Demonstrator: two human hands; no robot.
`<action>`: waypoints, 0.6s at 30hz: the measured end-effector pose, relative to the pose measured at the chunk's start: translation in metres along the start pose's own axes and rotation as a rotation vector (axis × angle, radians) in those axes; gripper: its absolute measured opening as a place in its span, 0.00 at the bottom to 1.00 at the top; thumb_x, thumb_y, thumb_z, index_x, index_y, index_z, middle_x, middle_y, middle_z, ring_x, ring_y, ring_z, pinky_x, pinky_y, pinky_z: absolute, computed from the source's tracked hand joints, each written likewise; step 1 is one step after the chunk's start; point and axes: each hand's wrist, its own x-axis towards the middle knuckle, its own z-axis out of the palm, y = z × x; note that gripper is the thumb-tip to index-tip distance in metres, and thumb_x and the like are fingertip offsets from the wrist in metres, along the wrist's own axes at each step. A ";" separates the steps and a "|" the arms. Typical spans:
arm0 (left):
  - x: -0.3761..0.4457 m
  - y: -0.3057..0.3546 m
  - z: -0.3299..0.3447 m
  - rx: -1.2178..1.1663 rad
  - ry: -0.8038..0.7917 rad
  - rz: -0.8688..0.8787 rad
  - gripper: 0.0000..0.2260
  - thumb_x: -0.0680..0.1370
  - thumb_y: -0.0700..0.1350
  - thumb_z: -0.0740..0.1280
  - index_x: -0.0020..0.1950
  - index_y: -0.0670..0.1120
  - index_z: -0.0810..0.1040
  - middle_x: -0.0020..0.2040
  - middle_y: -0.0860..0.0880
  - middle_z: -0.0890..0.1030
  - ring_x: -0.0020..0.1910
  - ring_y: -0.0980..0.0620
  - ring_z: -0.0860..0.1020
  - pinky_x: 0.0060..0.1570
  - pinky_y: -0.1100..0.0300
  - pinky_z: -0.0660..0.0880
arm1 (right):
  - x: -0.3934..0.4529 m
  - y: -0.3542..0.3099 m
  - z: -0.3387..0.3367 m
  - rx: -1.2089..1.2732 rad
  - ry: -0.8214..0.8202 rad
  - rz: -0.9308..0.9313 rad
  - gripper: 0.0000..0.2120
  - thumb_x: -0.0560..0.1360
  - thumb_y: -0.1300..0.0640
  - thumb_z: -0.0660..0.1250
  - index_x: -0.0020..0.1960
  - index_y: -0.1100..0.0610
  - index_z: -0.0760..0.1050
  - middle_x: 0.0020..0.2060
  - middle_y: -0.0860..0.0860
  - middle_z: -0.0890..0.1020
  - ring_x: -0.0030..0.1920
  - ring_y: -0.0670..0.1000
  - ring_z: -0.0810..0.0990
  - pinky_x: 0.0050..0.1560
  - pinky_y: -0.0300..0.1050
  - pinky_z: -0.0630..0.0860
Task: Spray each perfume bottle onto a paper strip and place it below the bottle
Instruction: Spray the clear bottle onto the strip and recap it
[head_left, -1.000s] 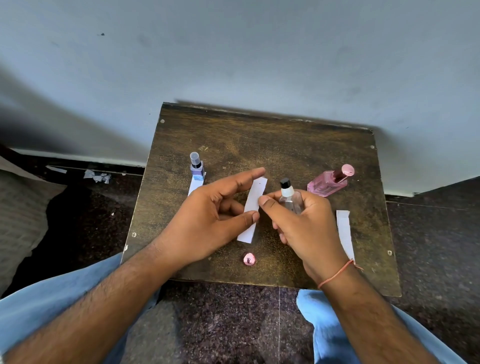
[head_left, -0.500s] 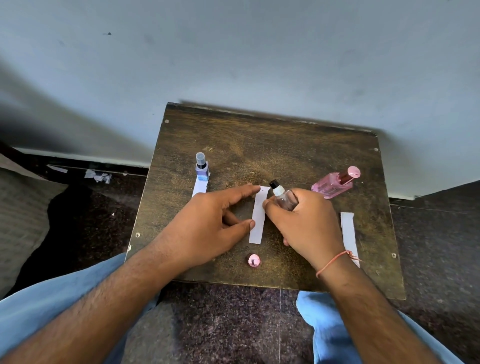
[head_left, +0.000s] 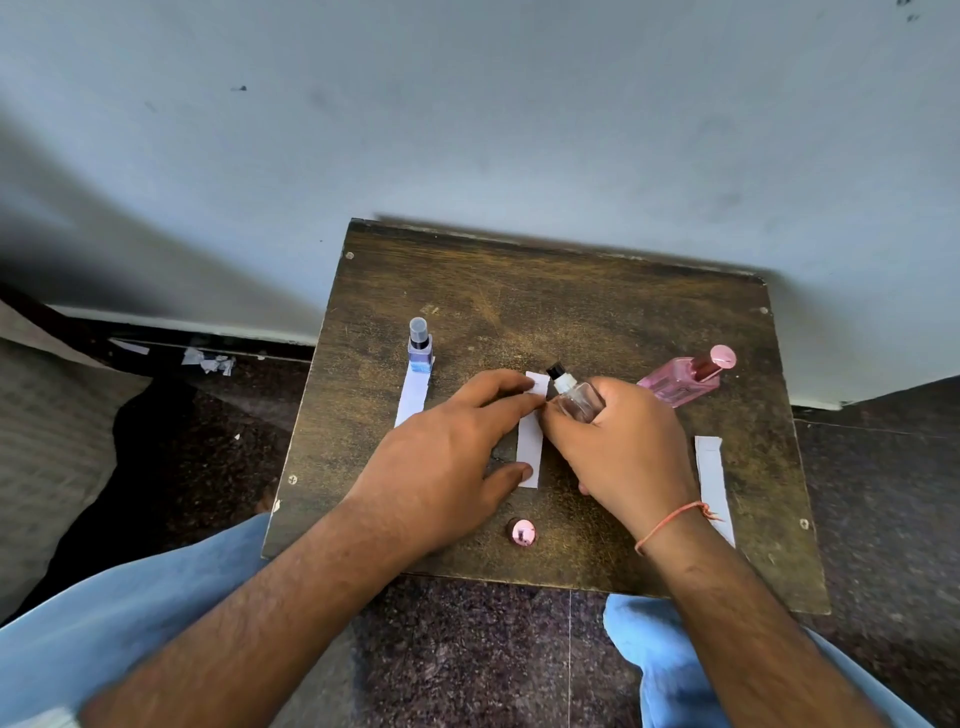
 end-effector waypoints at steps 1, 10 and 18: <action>0.001 0.001 0.000 0.008 -0.003 -0.001 0.31 0.81 0.57 0.72 0.83 0.62 0.66 0.82 0.70 0.60 0.72 0.60 0.77 0.65 0.54 0.81 | 0.000 0.000 0.000 0.002 0.000 -0.002 0.20 0.77 0.42 0.73 0.35 0.56 0.74 0.28 0.52 0.81 0.30 0.56 0.83 0.36 0.60 0.81; 0.005 0.004 0.000 0.053 -0.009 -0.023 0.32 0.80 0.63 0.71 0.83 0.62 0.65 0.82 0.72 0.57 0.72 0.61 0.77 0.66 0.53 0.81 | -0.002 0.008 -0.003 0.049 -0.025 -0.041 0.19 0.77 0.41 0.75 0.37 0.51 0.74 0.28 0.48 0.79 0.31 0.49 0.80 0.34 0.51 0.77; 0.004 -0.002 -0.003 -0.091 0.029 0.007 0.25 0.82 0.61 0.69 0.79 0.62 0.72 0.77 0.69 0.69 0.60 0.75 0.76 0.55 0.65 0.79 | -0.011 0.019 -0.009 0.264 -0.093 -0.075 0.12 0.77 0.40 0.75 0.46 0.48 0.82 0.32 0.47 0.84 0.28 0.46 0.79 0.39 0.58 0.83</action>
